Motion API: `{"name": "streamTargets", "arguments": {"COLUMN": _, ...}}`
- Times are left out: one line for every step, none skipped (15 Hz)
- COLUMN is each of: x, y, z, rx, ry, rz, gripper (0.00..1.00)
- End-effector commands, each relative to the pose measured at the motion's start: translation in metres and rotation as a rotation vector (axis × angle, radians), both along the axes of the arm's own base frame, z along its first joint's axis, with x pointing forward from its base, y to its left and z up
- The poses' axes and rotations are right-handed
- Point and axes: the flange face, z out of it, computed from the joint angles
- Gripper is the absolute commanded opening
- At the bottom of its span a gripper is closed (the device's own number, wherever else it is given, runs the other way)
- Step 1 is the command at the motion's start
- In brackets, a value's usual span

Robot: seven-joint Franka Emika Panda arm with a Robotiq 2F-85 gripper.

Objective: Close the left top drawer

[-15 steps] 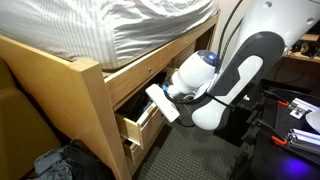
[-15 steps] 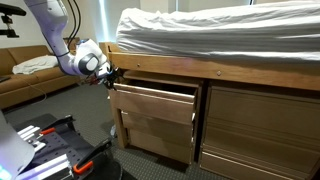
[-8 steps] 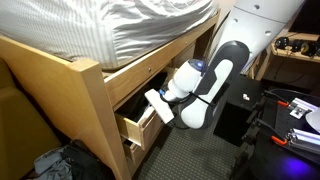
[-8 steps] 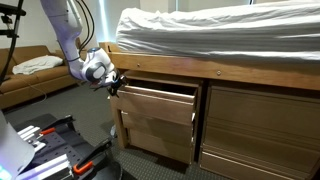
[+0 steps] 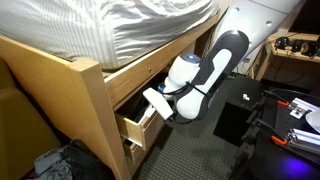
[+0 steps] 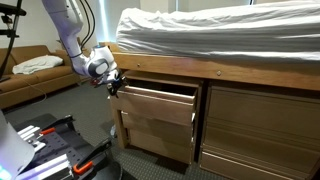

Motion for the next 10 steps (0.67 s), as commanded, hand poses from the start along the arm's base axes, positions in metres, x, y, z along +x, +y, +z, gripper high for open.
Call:
{"name": "streamTargets", "arguments": {"x": 0.010, "y": 0.009, "z": 0.042, "rx": 0.020, "ry": 0.153, "rz": 0.101, "gripper": 1.00}}
{"name": "streamTargets", "arguments": {"x": 0.011, "y": 0.020, "z": 0.052, "rx": 0.038, "ry": 0.173, "rz": 0.140, "gripper": 1.00}}
{"name": "streamTargets", "arguments": {"x": 0.012, "y": 0.029, "z": 0.060, "rx": 0.050, "ry": 0.207, "rz": 0.171, "gripper": 1.00}}
{"name": "streamTargets", "arguments": {"x": 0.010, "y": 0.038, "z": 0.066, "rx": 0.067, "ry": 0.247, "rz": 0.198, "gripper": 1.00}}
{"name": "streamTargets", "arguments": {"x": 0.009, "y": 0.046, "z": 0.072, "rx": 0.084, "ry": 0.288, "rz": 0.223, "gripper": 1.00}}
{"name": "streamTargets", "arguments": {"x": 0.006, "y": 0.054, "z": 0.078, "rx": 0.101, "ry": 0.332, "rz": 0.247, "gripper": 1.00}}
{"name": "streamTargets", "arguments": {"x": 0.002, "y": 0.059, "z": 0.079, "rx": 0.113, "ry": 0.383, "rz": 0.269, "gripper": 1.00}}
{"name": "streamTargets", "arguments": {"x": -0.001, "y": 0.061, "z": 0.079, "rx": 0.099, "ry": 0.421, "rz": 0.260, "gripper": 1.00}}
{"name": "streamTargets", "arguments": {"x": 0.001, "y": 0.062, "z": 0.076, "rx": 0.098, "ry": 0.359, "rz": 0.233, "gripper": 1.00}}
{"name": "streamTargets", "arguments": {"x": -0.001, "y": 0.064, "z": 0.077, "rx": 0.099, "ry": 0.385, "rz": 0.243, "gripper": 1.00}}
